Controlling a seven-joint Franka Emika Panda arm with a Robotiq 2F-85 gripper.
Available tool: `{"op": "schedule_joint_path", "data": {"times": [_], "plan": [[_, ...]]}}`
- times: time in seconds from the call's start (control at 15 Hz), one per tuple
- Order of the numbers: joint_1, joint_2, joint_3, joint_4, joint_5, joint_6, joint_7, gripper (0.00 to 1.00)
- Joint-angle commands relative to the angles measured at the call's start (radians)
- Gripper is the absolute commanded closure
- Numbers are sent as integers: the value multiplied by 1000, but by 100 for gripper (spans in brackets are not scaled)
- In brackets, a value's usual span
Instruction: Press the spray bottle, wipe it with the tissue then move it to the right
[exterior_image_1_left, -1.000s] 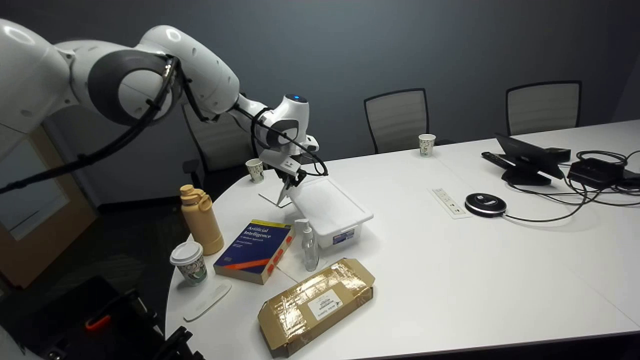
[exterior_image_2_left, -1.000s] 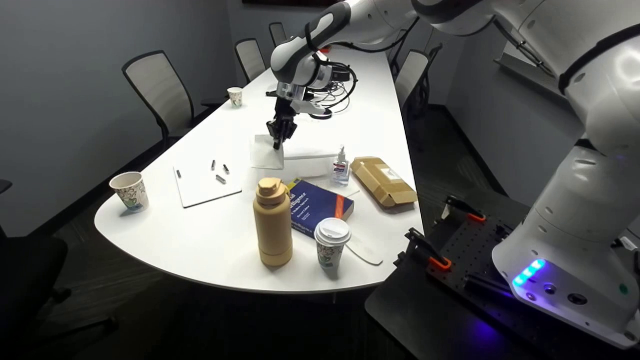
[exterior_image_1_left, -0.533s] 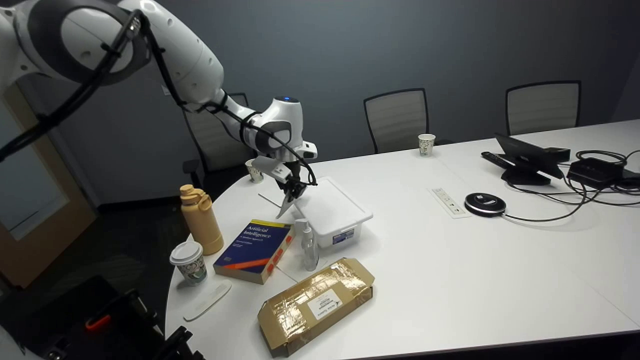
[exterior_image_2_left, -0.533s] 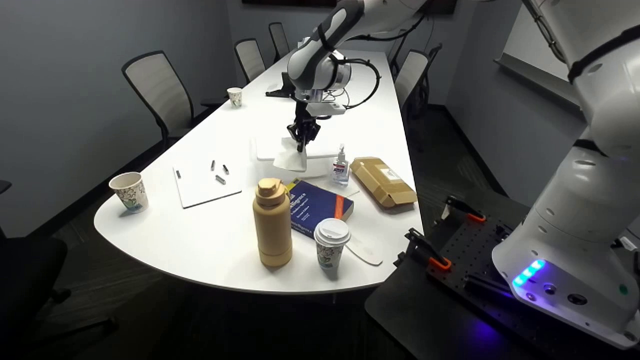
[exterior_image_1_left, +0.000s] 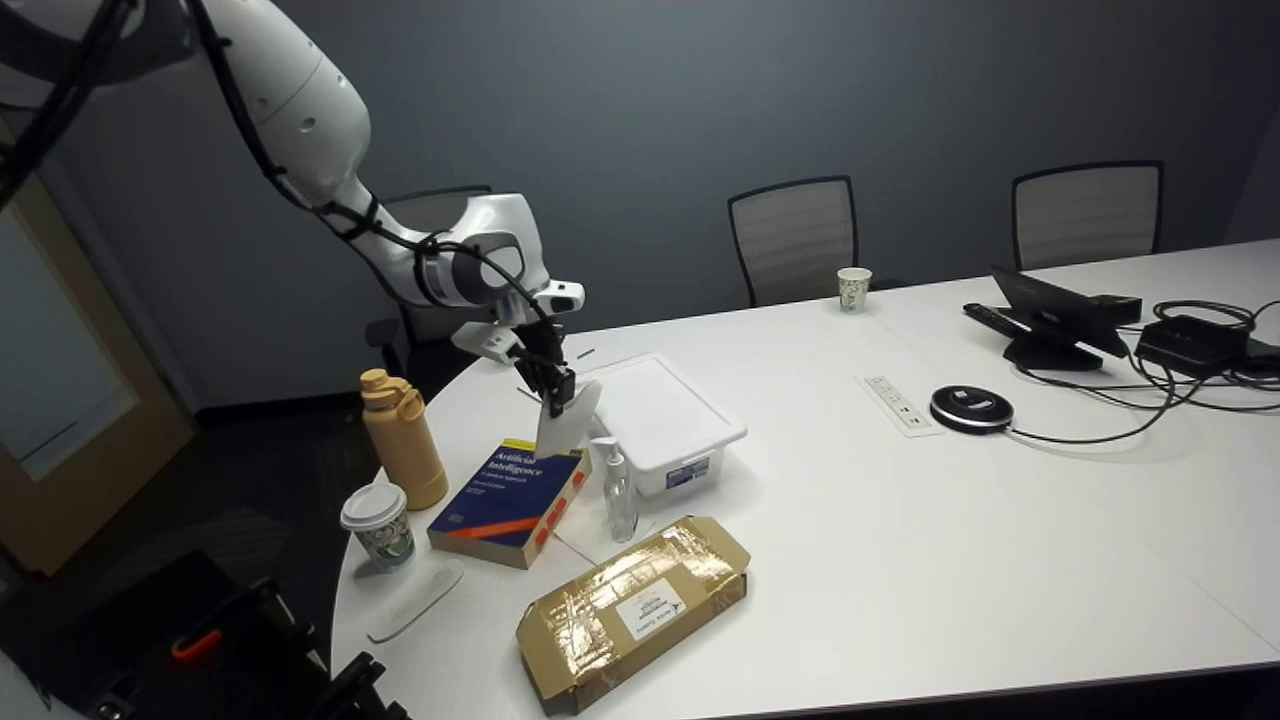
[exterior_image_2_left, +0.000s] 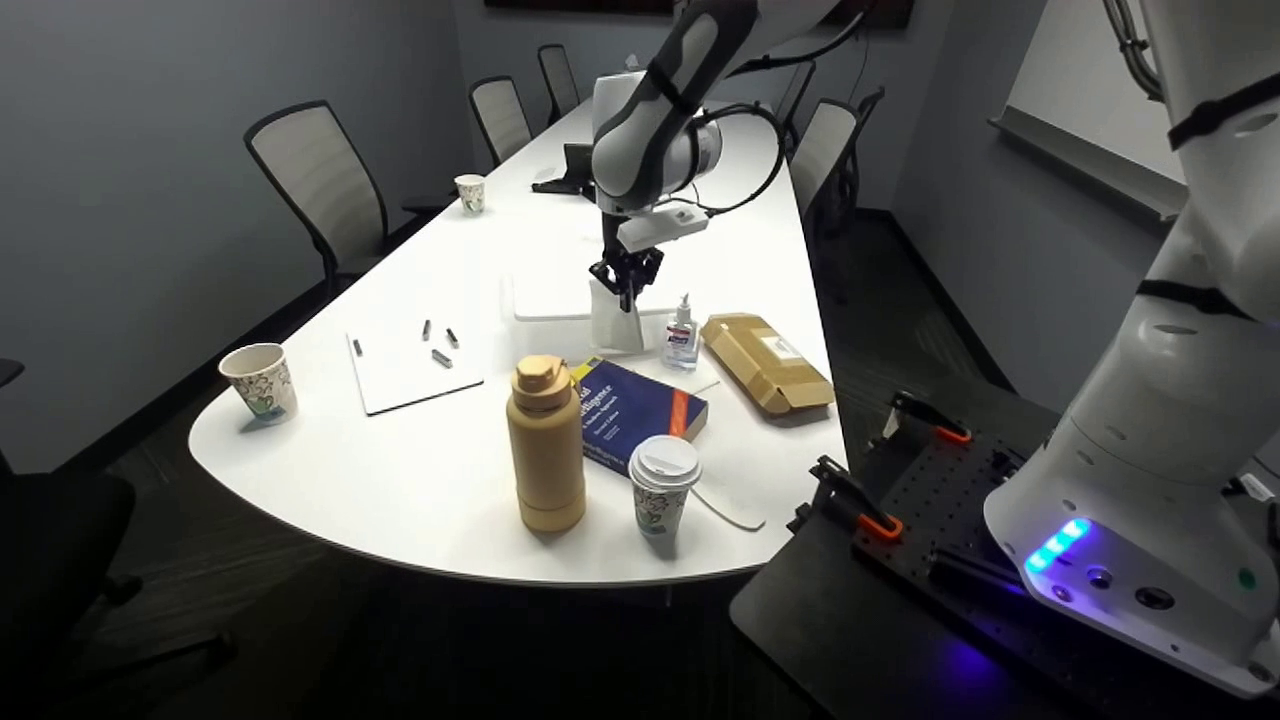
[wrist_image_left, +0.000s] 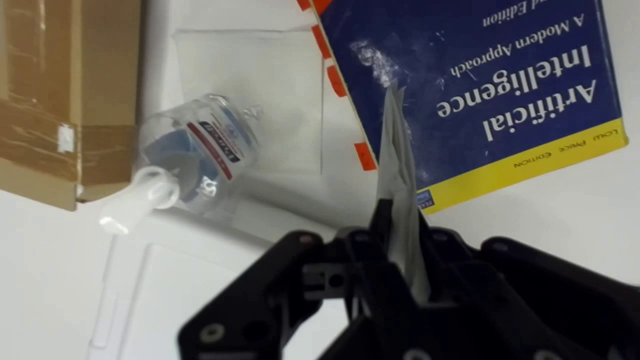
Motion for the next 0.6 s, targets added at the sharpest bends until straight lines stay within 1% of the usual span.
{"op": "schedule_joint_path", "data": {"times": [0.0, 0.13, 0.27, 0.4, 0.53], "plan": [[135, -67, -124, -122, -146, 37, 219, 98], [194, -67, -181, -141, -227, 21, 330, 98], [235, -48, -227, -146, -298, 13, 420, 98], [237, -30, -237, -144, -345, -4, 471, 98], [205, -4, -213, -135, -347, -6, 461, 98]]}}
